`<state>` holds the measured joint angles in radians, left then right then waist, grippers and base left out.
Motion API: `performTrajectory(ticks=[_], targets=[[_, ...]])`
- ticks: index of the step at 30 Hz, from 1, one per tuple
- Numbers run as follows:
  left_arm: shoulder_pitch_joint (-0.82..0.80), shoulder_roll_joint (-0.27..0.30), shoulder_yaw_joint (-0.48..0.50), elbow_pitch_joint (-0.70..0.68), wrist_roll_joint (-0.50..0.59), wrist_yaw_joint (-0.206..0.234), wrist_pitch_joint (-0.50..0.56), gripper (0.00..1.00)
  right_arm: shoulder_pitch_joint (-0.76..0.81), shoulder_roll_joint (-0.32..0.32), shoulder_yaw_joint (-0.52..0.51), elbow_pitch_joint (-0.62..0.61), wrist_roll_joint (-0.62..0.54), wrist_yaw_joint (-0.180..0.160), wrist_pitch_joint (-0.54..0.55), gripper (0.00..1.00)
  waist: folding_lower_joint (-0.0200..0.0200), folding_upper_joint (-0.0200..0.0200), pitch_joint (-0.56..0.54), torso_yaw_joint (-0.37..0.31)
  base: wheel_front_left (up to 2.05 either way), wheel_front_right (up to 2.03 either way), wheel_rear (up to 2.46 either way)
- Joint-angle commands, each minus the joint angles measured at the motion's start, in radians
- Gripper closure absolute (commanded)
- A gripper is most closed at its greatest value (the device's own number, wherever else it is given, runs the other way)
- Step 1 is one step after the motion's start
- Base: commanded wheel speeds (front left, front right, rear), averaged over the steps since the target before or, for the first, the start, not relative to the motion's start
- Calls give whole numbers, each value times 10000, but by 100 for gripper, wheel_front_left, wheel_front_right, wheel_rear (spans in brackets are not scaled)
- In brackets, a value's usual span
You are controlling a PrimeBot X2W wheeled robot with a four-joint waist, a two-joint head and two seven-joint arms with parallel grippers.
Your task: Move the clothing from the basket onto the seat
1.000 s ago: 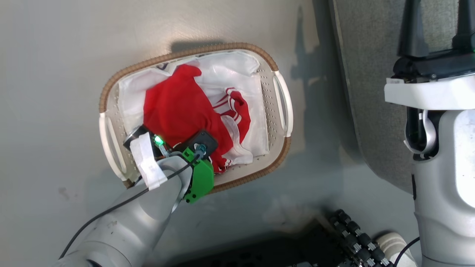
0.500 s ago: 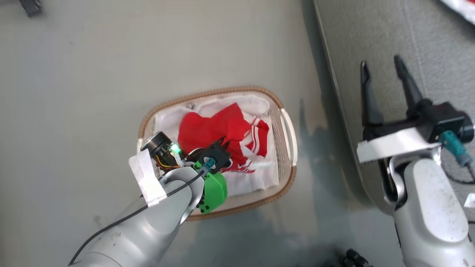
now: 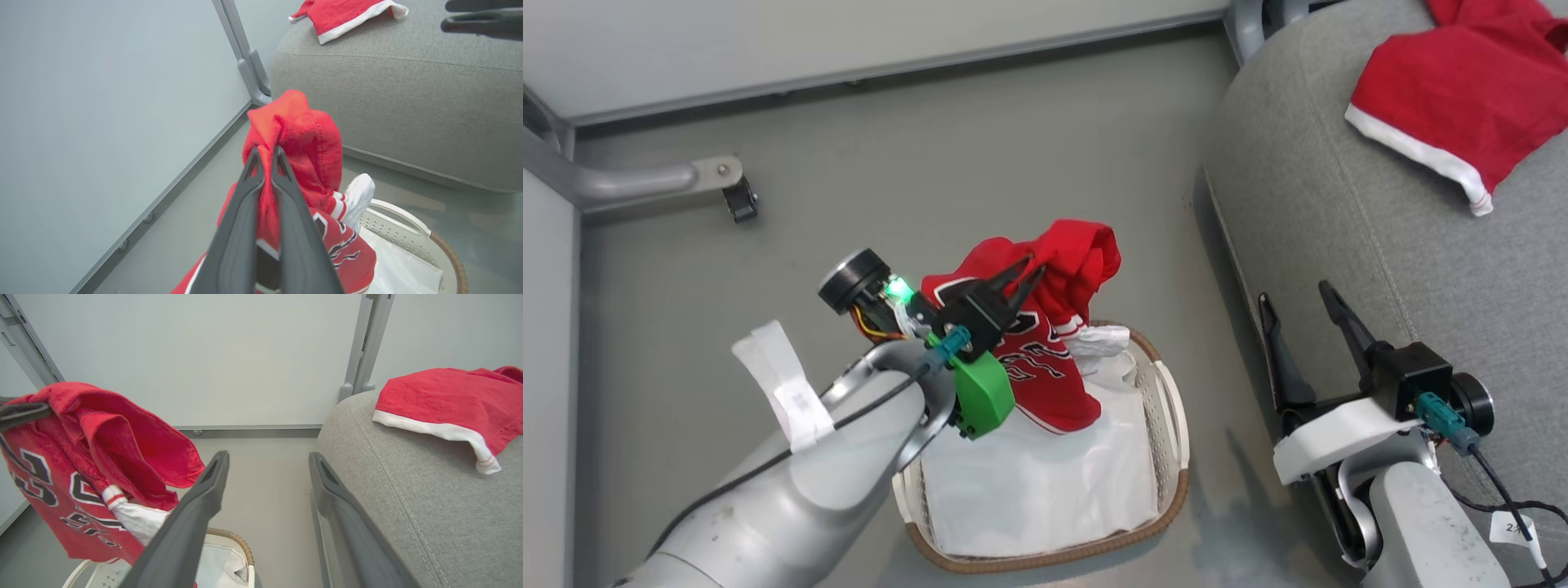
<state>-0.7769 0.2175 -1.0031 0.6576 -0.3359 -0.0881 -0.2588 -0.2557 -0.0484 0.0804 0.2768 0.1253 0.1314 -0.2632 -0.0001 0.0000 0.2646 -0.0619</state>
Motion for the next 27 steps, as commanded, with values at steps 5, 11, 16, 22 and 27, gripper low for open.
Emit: performTrajectory(ticks=[5, 11, 16, 22, 27], targets=[[-722, 537, 429, -635, -276, 56, 447, 100, 398, -42, 412, 190, 174, -14, -24, 0, 1, 0, -1936, 95, 0, 0, 0], [-1543, 931, 653, -1016, -369, -42, 1027, 100, 372, -37, 712, 287, 246, -14, -24, 0, 1, 0, -2240, -35, 0, 0, 0], [-1965, 961, 848, -1107, -512, 11, 1054, 100, 13, -37, 962, 216, 578, -14, -24, 0, 1, 0, -2372, -135, 0, 0, 0], [-2228, 847, 826, -1171, -534, 36, 1009, 100, -663, -37, 1868, 219, 670, -14, -24, 0, 1, 0, -2455, -166, 0, 0, 0], [-2336, 686, 725, -1269, -512, 26, 1004, 100, -1452, -39, 2893, 195, 696, -14, -24, 0, 1, 0, -2499, -63, 0, 0, 0]])
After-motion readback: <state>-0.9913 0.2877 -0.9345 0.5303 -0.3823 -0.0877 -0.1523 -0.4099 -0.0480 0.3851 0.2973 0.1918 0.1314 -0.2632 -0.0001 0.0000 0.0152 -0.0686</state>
